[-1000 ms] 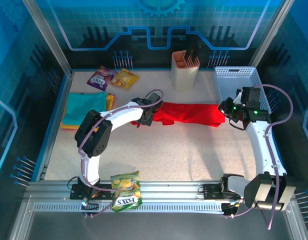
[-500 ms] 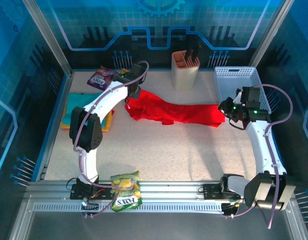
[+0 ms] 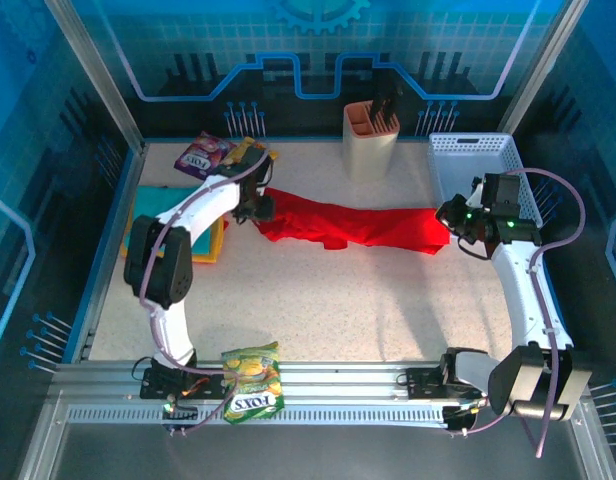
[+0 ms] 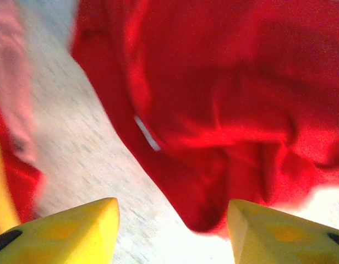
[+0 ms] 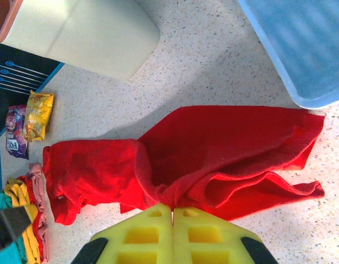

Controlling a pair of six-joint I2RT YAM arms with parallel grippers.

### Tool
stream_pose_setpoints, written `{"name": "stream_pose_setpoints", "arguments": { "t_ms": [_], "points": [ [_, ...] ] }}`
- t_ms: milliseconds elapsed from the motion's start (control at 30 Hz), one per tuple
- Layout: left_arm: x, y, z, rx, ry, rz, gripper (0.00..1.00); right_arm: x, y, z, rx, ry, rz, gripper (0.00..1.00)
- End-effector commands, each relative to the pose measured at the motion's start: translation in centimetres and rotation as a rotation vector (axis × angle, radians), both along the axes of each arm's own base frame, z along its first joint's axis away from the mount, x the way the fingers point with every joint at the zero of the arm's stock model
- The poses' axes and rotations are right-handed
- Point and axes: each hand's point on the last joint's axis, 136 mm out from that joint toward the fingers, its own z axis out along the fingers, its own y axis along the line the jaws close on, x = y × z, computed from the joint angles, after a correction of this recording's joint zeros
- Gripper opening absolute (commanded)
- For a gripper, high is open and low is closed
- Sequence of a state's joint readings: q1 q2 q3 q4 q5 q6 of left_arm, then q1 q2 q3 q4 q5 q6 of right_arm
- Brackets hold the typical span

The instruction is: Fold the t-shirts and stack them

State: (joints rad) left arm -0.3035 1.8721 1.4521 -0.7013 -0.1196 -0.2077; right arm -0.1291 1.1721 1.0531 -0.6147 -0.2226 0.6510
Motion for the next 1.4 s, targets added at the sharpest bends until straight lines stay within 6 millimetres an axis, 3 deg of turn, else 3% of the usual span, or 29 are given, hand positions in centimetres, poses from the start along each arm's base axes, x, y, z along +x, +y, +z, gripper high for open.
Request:
{"name": "stream_pose_setpoints", "arguments": {
  "t_ms": [0, 267, 500, 833, 1033, 1367],
  "points": [
    [-0.1, -4.1, 1.4, -0.289, -0.063, 0.035, 0.53, 0.2, 1.0, -0.4, 0.02, 0.001, 0.032, 0.0],
    [-1.1, -7.0, -1.6, -0.328, -0.002, 0.034, 0.48, 0.1, 1.3, -1.1, 0.029, 0.007, 0.034, 0.0],
    [-1.2, -8.6, -2.4, -0.358, 0.014, 0.044, 0.46, 0.0, 1.3, -1.2, 0.02, 0.008, 0.035, 0.0],
    [-2.1, -6.7, -4.3, -0.26, 0.023, 0.092, 0.44, -0.2, 1.3, -1.5, 0.022, 0.016, 0.037, 0.0],
    [-2.2, -6.7, -5.3, -0.251, 0.042, 0.094, 0.45, 0.0, 1.5, -1.6, 0.028, 0.017, 0.039, 0.0],
    [-0.9, -7.2, -4.8, -0.267, 0.012, 0.104, 0.44, -0.1, 1.4, -1.4, 0.02, 0.018, 0.042, 0.0]
  ]
}}
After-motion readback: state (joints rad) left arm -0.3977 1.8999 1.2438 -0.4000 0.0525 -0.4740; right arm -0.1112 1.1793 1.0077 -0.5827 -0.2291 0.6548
